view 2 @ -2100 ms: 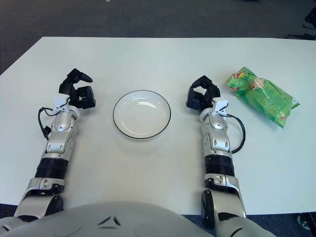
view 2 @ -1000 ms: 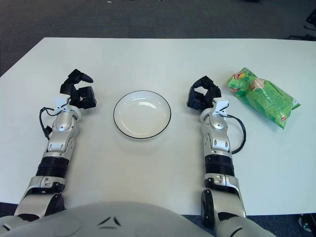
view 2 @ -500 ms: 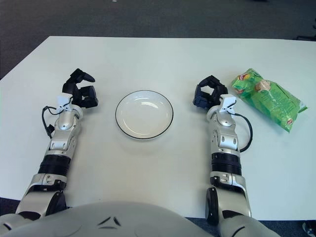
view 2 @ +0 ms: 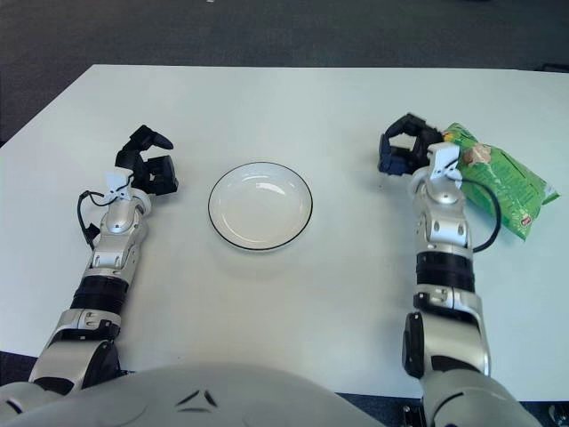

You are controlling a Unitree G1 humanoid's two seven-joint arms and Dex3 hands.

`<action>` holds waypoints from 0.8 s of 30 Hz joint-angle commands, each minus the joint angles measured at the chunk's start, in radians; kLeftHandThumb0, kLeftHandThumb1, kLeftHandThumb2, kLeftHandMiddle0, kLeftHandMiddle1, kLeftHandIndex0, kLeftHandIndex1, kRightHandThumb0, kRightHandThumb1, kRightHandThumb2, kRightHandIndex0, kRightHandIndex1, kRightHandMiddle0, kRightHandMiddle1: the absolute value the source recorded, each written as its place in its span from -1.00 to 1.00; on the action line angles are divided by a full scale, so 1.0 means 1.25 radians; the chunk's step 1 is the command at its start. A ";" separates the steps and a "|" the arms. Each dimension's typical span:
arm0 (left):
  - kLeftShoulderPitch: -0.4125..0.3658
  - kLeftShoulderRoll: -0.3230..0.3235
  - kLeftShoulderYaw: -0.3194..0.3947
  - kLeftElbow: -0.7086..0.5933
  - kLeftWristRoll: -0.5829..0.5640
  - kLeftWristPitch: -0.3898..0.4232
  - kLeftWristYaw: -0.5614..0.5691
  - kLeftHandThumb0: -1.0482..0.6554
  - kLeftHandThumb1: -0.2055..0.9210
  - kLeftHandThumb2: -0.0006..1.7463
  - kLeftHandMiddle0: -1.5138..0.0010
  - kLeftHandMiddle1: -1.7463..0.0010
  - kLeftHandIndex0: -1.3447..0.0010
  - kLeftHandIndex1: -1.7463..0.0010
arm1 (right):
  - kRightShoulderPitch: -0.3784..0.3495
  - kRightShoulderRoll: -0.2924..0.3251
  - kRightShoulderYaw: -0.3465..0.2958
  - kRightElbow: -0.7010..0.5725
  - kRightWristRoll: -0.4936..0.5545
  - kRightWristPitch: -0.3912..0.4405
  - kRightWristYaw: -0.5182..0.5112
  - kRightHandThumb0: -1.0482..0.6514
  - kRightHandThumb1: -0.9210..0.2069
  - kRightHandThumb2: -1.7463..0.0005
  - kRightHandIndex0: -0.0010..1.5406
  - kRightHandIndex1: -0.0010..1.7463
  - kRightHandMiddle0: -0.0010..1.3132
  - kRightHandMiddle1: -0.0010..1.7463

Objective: Put the snack into the plate.

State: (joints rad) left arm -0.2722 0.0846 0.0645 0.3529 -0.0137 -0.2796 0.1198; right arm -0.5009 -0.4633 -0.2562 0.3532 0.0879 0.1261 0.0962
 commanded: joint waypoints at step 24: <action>0.099 -0.044 -0.006 0.091 -0.013 -0.028 -0.018 -0.36 -0.15 0.58 -0.83 -1.00 0.03 -1.00 | -0.268 -0.168 0.031 0.208 -0.063 -0.063 0.074 -0.34 0.09 -0.53 0.49 1.00 -0.05 1.00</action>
State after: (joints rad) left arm -0.2870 0.0846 0.0654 0.3811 -0.0266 -0.3127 0.1038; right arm -0.7927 -0.6512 -0.2186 0.6341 0.0170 0.0333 0.1885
